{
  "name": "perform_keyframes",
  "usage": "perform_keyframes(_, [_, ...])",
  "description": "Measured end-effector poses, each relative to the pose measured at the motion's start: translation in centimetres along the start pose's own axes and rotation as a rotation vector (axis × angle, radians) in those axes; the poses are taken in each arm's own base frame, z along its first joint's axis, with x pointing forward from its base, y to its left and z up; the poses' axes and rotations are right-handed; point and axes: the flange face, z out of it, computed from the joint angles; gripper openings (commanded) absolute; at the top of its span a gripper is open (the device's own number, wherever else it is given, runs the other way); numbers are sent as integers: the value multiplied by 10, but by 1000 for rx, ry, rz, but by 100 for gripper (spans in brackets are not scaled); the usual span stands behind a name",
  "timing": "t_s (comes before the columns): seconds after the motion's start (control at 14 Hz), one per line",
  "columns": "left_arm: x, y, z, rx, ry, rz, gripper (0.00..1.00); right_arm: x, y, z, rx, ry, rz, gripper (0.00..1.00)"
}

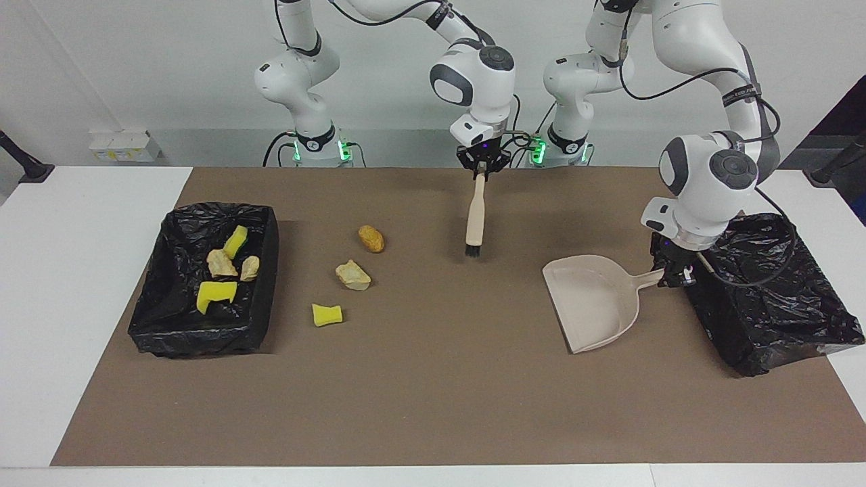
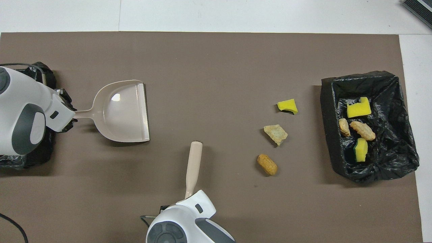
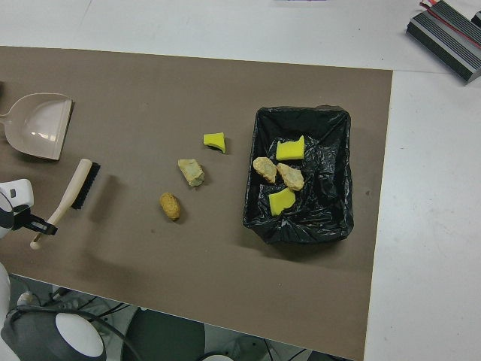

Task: Sweep and dump trash in bin
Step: 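Move the dustpan toward the table center while the right gripper grasps the brush, then sweep the sponge, cracker and crumb into the dustpan with the right gripper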

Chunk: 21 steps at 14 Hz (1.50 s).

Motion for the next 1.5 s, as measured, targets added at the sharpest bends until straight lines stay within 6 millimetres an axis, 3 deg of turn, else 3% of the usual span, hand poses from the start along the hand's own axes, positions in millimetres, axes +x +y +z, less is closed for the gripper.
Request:
perform_keyframes(0.21, [31, 3, -4, 8, 4, 15, 0, 38, 57, -53, -47, -7, -16, 0])
perform_keyframes(0.36, [53, 7, -6, 10, 6, 5, 0, 59, 97, -66, -77, -14, -34, 0])
perform_keyframes(0.72, [94, 18, -7, 8, 7, -5, 0, 73, 185, -12, -202, -72, -87, 0])
perform_keyframes(1.07, [125, 39, -9, 2, 3, -28, 0, 54, 254, 21, -243, -98, -34, 0])
perform_keyframes(1.29, [145, 55, -10, -1, -1, -34, 0, 56, 276, 29, -215, -94, 23, 0])
perform_keyframes(1.5, [169, 77, -11, -6, -8, -38, 0, 47, 247, 36, -118, -65, -1, 0])
